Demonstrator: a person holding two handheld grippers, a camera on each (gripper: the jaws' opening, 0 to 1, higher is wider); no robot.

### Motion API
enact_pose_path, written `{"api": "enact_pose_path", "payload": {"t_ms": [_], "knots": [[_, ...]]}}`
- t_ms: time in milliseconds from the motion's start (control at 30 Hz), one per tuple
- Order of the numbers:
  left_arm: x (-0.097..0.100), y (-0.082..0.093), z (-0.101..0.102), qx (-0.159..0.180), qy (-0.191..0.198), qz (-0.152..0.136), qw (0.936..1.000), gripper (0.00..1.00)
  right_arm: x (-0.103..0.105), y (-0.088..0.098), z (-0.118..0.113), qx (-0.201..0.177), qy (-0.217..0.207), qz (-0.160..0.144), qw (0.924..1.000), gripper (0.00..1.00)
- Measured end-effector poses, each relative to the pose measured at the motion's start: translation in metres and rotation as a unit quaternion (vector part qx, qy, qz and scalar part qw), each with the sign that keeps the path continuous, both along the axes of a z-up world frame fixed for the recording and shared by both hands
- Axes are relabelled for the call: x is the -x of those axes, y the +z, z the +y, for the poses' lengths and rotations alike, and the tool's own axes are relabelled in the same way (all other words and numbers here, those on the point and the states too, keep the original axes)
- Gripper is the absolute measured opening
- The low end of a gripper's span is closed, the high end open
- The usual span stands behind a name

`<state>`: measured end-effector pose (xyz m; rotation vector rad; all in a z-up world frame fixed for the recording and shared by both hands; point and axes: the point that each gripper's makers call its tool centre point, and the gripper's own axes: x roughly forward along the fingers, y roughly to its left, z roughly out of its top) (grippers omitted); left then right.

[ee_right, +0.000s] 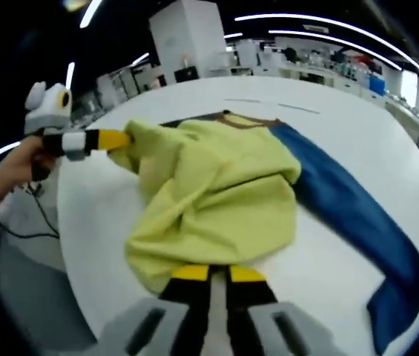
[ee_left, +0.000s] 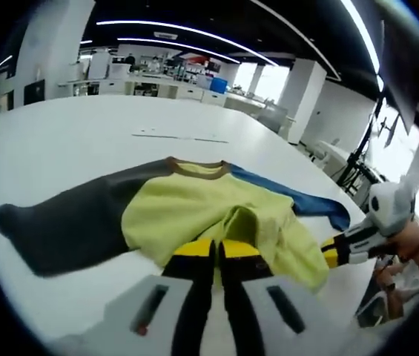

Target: Fold the garment on the visible template until the final outline fits inside the template.

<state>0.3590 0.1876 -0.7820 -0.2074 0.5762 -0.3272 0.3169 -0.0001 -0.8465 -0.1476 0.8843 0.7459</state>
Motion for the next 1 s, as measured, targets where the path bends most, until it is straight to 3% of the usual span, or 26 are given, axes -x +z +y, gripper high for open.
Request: {"api": "enact_pose_path", "payload": {"t_ms": [400,633,1000], "knots": [[0.015,0.008,0.020,-0.017,-0.001,-0.001,0.9999,0.00,0.006,0.010,-0.014,-0.003,-0.020,0.004,0.9998,0.00],[0.035,0.013,0.038,-0.043,-0.011,-0.002,0.9990,0.00,0.017,0.022,-0.028,-0.006,-0.049,0.003,0.9988,0.00],[0.069,0.010,0.053,-0.052,-0.023,0.011,0.9983,0.00,0.038,0.030,-0.042,-0.002,-0.080,0.006,0.9968,0.00]]}}
